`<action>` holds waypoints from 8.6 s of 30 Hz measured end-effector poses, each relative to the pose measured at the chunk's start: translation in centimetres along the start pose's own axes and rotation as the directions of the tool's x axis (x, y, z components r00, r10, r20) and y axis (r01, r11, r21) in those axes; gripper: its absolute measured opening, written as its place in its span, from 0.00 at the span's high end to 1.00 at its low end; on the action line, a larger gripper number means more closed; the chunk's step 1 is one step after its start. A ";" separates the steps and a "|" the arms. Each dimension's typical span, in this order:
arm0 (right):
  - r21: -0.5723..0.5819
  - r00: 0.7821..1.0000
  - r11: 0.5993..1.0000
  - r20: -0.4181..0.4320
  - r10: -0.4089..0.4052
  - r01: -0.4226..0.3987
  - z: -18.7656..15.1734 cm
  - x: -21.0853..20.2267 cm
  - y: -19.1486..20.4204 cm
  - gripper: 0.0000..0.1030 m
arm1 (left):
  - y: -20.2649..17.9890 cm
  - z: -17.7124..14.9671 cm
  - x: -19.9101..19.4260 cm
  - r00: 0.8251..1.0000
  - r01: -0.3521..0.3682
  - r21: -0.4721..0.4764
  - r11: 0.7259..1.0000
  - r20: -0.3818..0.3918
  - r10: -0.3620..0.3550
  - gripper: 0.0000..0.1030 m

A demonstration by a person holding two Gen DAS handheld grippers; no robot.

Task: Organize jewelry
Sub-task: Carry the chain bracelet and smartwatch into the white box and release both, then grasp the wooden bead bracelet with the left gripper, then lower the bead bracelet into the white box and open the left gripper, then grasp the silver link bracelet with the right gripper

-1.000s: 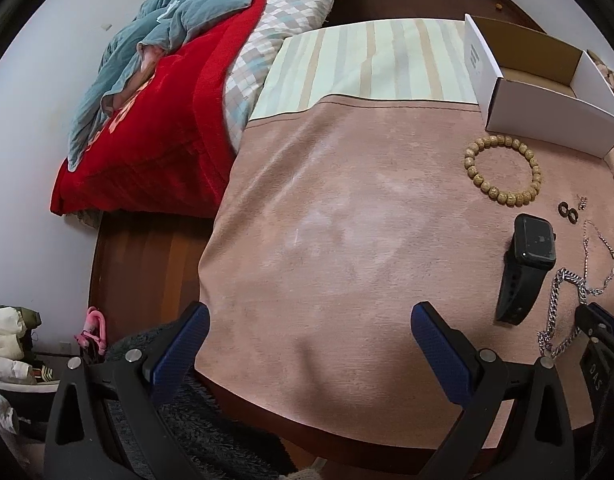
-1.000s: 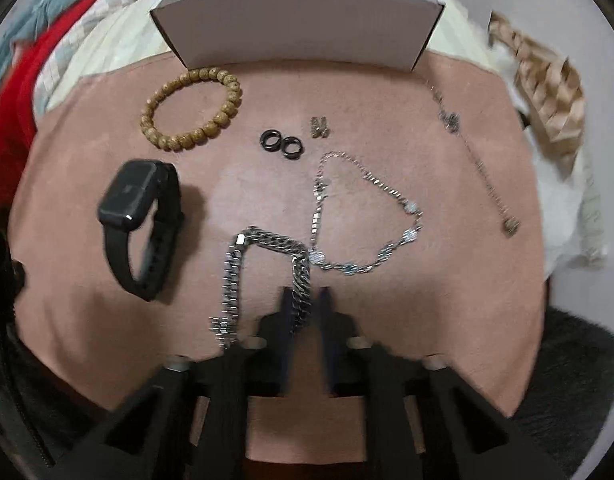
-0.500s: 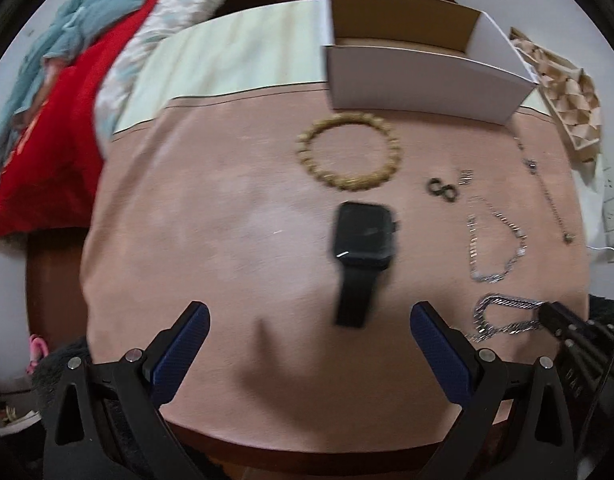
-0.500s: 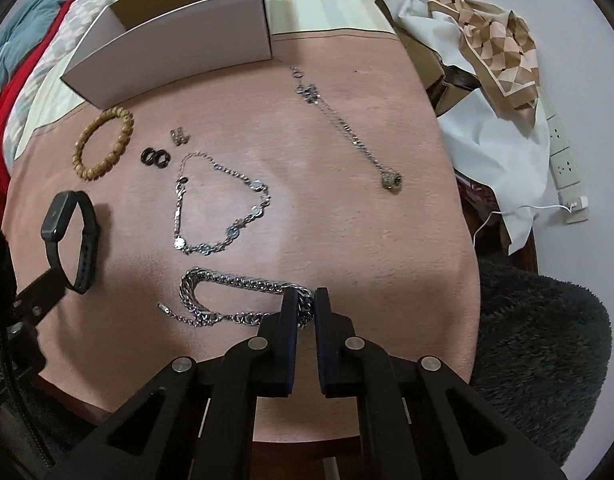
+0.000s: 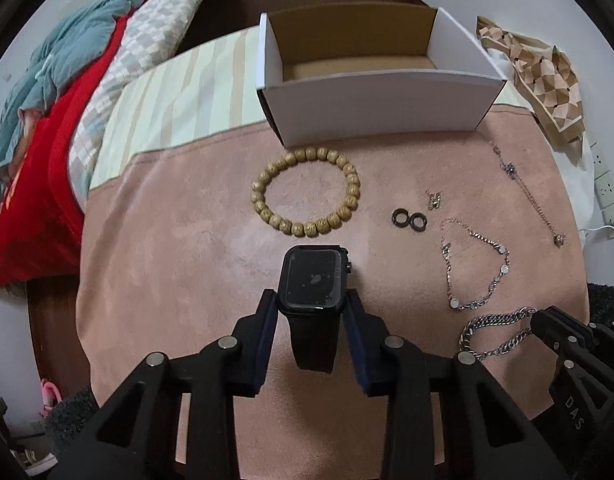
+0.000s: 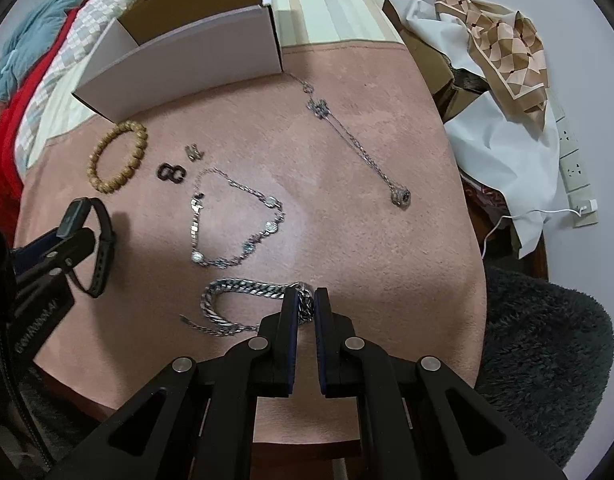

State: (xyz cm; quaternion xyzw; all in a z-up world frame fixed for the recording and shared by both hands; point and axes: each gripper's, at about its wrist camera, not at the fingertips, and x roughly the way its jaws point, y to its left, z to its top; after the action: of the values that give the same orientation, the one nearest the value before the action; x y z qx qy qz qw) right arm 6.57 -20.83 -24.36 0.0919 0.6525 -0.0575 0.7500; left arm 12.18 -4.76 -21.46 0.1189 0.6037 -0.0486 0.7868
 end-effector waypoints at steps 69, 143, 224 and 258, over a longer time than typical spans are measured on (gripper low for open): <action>-0.151 0.977 0.984 0.206 -0.059 0.092 19.0 -6.2 4.6 0.07 | 7.8 15.3 -3.8 0.987 -0.041 -0.189 0.981 0.147 0.069 0.01; 0.087 0.990 0.996 0.139 0.014 -0.026 9.8 1.1 -4.4 0.31 | 6.5 7.0 6.5 0.999 0.000 -0.179 0.984 -0.051 -0.010 0.57; -0.072 0.964 0.964 0.055 0.259 -0.255 18.6 -4.2 2.5 0.48 | 6.3 17.5 -4.6 0.986 0.135 -0.124 0.983 0.119 -0.121 0.28; -0.113 0.927 0.990 0.373 -0.039 0.087 11.0 -14.8 4.6 0.02 | 7.8 7.5 -13.6 0.938 -0.066 -0.178 0.982 0.324 0.122 0.01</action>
State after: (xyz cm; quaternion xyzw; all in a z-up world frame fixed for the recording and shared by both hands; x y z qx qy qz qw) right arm 16.09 -19.17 -7.97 0.0103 0.5043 -0.0561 0.8616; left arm 17.33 0.00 -5.54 0.0724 0.4573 0.0196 0.8862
